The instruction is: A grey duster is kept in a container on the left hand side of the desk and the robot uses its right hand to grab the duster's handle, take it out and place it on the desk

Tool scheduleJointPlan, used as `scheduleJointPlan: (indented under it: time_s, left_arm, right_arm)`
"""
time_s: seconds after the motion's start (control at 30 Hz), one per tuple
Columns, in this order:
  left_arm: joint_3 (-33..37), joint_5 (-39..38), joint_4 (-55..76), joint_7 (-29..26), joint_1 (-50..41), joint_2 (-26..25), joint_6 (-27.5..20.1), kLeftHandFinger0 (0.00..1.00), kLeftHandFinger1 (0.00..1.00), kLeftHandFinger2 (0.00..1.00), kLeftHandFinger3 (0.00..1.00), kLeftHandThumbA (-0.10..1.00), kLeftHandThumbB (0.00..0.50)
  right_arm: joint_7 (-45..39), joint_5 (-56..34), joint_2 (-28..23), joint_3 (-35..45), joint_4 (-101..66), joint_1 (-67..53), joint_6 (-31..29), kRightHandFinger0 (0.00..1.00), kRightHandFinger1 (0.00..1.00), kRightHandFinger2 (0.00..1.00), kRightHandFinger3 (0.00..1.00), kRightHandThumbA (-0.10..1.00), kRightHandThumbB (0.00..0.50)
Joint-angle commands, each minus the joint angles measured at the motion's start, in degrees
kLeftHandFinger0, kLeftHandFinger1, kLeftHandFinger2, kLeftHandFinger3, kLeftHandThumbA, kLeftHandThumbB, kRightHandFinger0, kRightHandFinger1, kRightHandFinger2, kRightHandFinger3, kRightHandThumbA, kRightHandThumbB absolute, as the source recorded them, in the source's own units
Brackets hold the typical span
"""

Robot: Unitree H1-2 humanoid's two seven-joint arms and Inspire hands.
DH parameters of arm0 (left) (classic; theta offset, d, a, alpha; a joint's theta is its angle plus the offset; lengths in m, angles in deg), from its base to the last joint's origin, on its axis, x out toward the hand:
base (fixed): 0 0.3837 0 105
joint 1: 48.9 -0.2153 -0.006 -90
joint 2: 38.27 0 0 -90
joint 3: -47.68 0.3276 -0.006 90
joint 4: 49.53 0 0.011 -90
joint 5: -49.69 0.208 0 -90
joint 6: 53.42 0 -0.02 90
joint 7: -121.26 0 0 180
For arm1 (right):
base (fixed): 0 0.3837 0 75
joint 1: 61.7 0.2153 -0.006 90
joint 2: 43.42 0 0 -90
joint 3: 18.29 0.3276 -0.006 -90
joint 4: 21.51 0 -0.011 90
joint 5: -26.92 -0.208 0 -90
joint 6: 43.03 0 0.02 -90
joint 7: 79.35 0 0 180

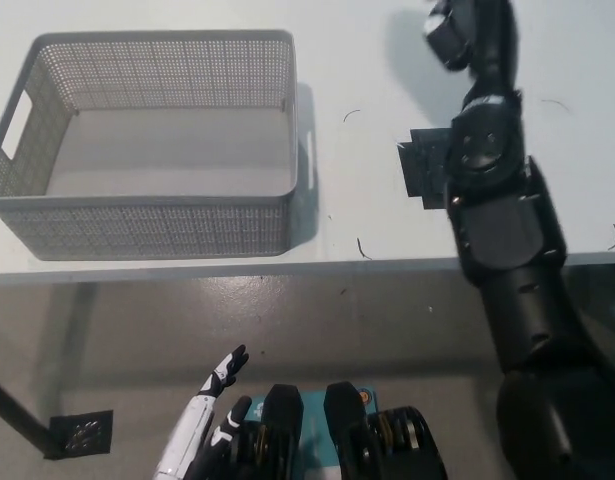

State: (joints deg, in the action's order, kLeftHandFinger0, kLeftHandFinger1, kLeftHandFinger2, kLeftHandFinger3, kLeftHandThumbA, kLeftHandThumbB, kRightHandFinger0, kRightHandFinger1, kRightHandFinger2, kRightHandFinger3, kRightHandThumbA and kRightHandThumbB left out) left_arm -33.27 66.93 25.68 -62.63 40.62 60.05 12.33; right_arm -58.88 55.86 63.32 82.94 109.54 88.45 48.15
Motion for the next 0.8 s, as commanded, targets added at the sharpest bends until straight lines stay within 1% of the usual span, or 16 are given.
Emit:
scheduleJointPlan:
  time_s: [0.0, 0.07, 0.1, 0.17, 0.2, 0.27, 0.3, 0.33, 0.4, 0.5, 0.53, 0.57, 0.6, 0.63, 0.7, 0.77]
  left_arm:
    - [0.0, 0.8, 1.2, -0.3, 0.9, -0.6, -2.7, 1.0, 1.0, 1.0, 1.0, 0.99, 0.072]
    - [-0.2, 0.6, 1.7, -0.1, 1.0, -1.0, -2.3, 1.0, 1.0, 1.0, 1.0, 0.99, 0.077]
    - [-0.3, 0.6, 1.8, -0.1, 1.0, -1.0, -2.2, 1.0, 1.0, 1.0, 1.0, 0.99, 0.078]
    - [-0.2, 0.6, 1.8, -0.1, 1.0, -1.0, -2.2, 1.0, 1.0, 1.0, 1.0, 0.99, 0.078]
    - [-0.6, 0.9, 1.9, -0.4, 1.1, -1.3, -2.4, 1.0, 1.0, 1.0, 1.0, 0.99, 0.072]
    - [-0.7, 1.0, 2.0, -0.6, 1.1, -1.4, -2.4, 1.0, 1.0, 1.0, 1.0, 0.99, 0.072]
    - [-0.7, 0.9, 2.0, -0.6, 1.1, -1.4, -2.4, 1.0, 1.0, 1.0, 1.0, 0.99, 0.077]
    - [-0.8, 0.6, 2.3, -0.4, 0.8, -1.5, -2.0, 1.0, 1.0, 1.0, 1.0, 0.99, 0.089]
    - [-0.9, 0.6, 2.5, -0.4, 0.7, -1.6, -1.7, 1.0, 1.0, 1.0, 1.0, 1.0, 0.097]
    - [-0.9, 0.7, 2.6, -0.4, 0.6, -1.6, -1.6, 1.0, 1.0, 1.0, 1.0, 1.0, 0.096]
    - [-0.9, 0.6, 2.5, -0.4, 0.7, -1.7, -1.8, 1.0, 1.0, 1.0, 1.0, 1.0, 0.089]
    - [-1.0, 0.9, 2.3, -0.8, 0.8, -1.8, -2.3, 1.0, 1.0, 1.0, 1.0, 1.0, 0.086]
    - [-1.1, 1.1, 2.4, -0.9, 0.7, -1.9, -2.3, 1.0, 1.0, 1.0, 1.0, 1.0, 0.087]
    - [-1.1, 1.1, 2.4, -0.9, 0.7, -1.9, -2.2, 1.0, 1.0, 1.0, 1.0, 1.0, 0.087]
    - [-1.1, 1.0, 2.7, -0.8, 0.6, -1.9, -2.1, 1.0, 1.0, 1.0, 1.0, 1.0, 0.08]
    - [-1.1, 1.0, 2.7, -0.8, 0.6, -1.9, -2.2, 1.0, 1.0, 1.0, 1.0, 1.0, 0.08]
  right_arm:
    - [-0.6, -1.0, -5.6, -2.6, -6.2, -0.9, -2.3, 0.01, 0.12, 0.5, 0.34, -0.1, 0.16]
    - [-1.2, -0.5, -7.9, -4.3, -7.4, -2.8, -3.8, 0.0, 0.05, 0.47, 0.36, -0.1, 0.165]
    - [-1.1, -0.5, -8.5, -5.0, -7.5, -3.2, -4.2, 0.0, 0.04, 0.48, 0.4, -0.1, 0.174]
    - [-0.9, -1.0, -8.8, -5.7, -7.8, -3.3, -4.0, 0.0, 0.04, 0.49, 0.43, -0.1, 0.173]
    - [-1.6, -0.4, -11.2, -6.6, -7.5, -4.9, -4.3, 0.0, 0.04, 0.52, 0.51, -0.1, 0.174]
    - [-1.6, -0.6, -12.4, -7.5, -7.5, -5.7, -4.3, 0.0, 0.07, 0.56, 0.61, -0.1, 0.175]
    - [-1.8, -0.5, -13.0, -7.8, -7.8, -6.2, -4.2, 0.0, 0.09, 0.59, 0.64, -0.1, 0.177]
    - [-2.0, 1.4, -15.6, -9.3, -7.8, -8.0, -4.9, 0.0, 0.11, 0.61, 0.67, -0.1, 0.185]
    - [-1.2, 2.8, -18.4, -11.2, -7.0, -9.5, -6.9, 0.0, 0.13, 0.62, 0.68, -0.1, 0.202]
    - [-0.9, 2.1, -19.6, -12.6, -6.8, -10.1, -7.3, 0.0, 0.14, 0.63, 0.66, -0.1, 0.203]
    - [-1.0, 1.9, -20.1, -13.1, -7.0, -10.3, -6.9, 0.0, 0.05, 0.53, 0.56, -0.1, 0.197]
    - [-2.2, 2.1, -21.9, -13.5, -7.8, -11.8, -6.7, 0.0, 0.19, 0.66, 0.66, -0.1, 0.185]
    - [-1.7, 2.4, -23.3, -14.1, -7.3, -12.7, -8.3, 0.0, 0.23, 0.68, 0.65, -0.1, 0.198]
    - [-1.3, 2.4, -23.5, -14.3, -7.1, -12.7, -8.7, 0.0, 0.23, 0.68, 0.66, -0.1, 0.204]
    - [-0.2, 3.2, -25.1, -15.4, -6.1, -13.4, -10.8, 0.0, 0.27, 0.71, 0.71, -0.1, 0.191]
    - [0.2, 2.9, -25.6, -16.0, -5.9, -13.6, -11.3, 0.0, 0.27, 0.71, 0.72, -0.1, 0.19]
